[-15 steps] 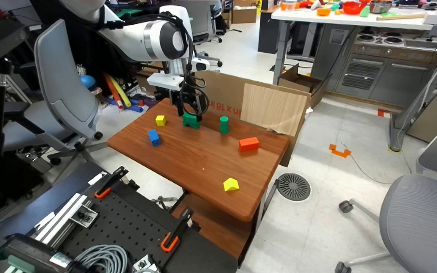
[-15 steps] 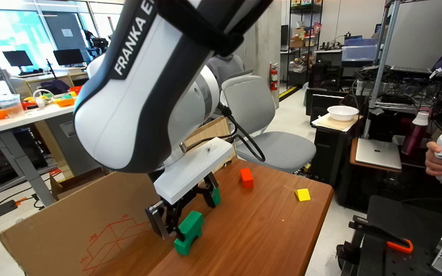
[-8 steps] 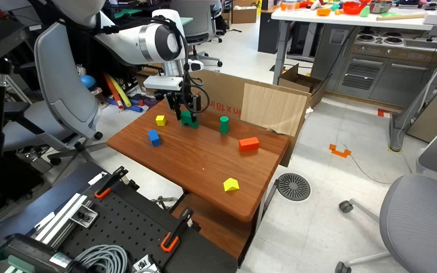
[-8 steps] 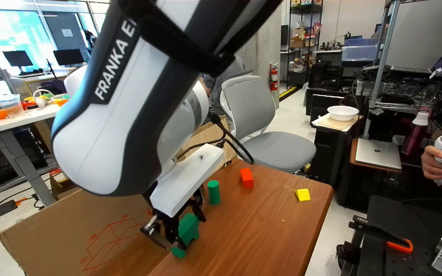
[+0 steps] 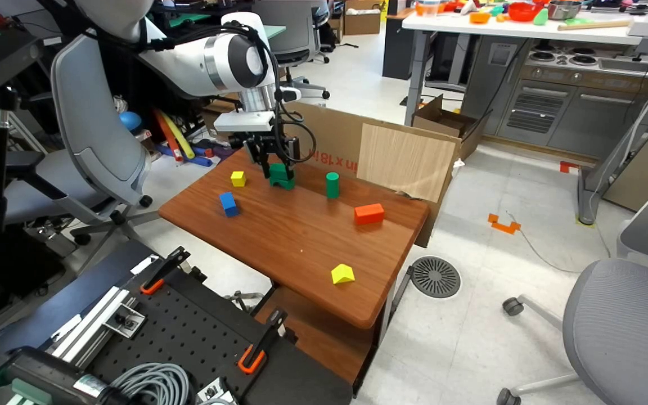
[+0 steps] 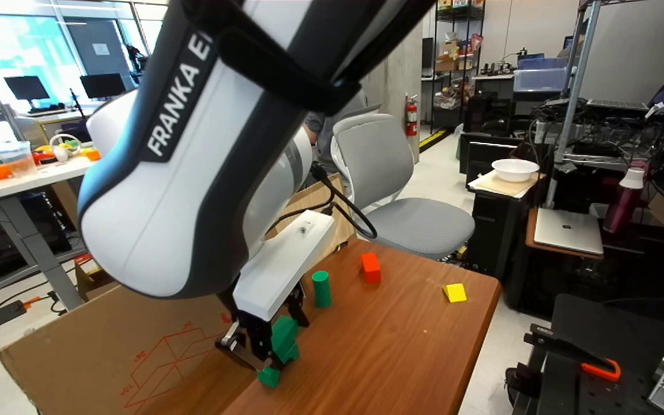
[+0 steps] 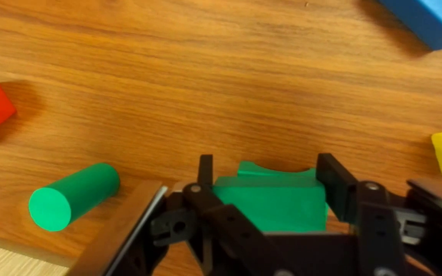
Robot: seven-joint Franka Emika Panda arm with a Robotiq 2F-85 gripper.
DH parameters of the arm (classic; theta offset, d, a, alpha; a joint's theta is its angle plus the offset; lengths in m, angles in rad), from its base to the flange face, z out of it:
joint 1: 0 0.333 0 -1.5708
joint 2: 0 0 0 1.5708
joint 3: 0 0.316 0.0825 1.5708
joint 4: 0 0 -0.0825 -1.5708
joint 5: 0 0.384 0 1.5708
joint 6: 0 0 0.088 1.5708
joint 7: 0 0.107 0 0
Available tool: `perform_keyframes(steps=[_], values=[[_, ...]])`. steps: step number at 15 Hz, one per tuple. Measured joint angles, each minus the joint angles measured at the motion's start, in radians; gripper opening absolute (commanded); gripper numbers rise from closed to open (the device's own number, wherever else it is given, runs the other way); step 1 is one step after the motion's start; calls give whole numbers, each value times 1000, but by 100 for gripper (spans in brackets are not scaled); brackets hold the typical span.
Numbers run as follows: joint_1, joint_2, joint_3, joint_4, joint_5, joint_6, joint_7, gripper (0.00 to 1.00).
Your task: Put the green block on the right on the green block to the left and then put the block back on the table on the right
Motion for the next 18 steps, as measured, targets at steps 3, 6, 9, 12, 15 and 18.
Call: perform_keyframes(steps=[3,6,9,12,15,18], values=[[-31,-68,6,-82,44,-3,-1,43],[-98,-156,15,-193,143,-3,-16,43],[-183,-208,7,-262,233,31,-17,43],[-267,-206,-10,-276,316,68,-16,43],[-322,-190,-25,-276,385,81,-7,43],[-341,-159,-36,-268,424,82,28,43]])
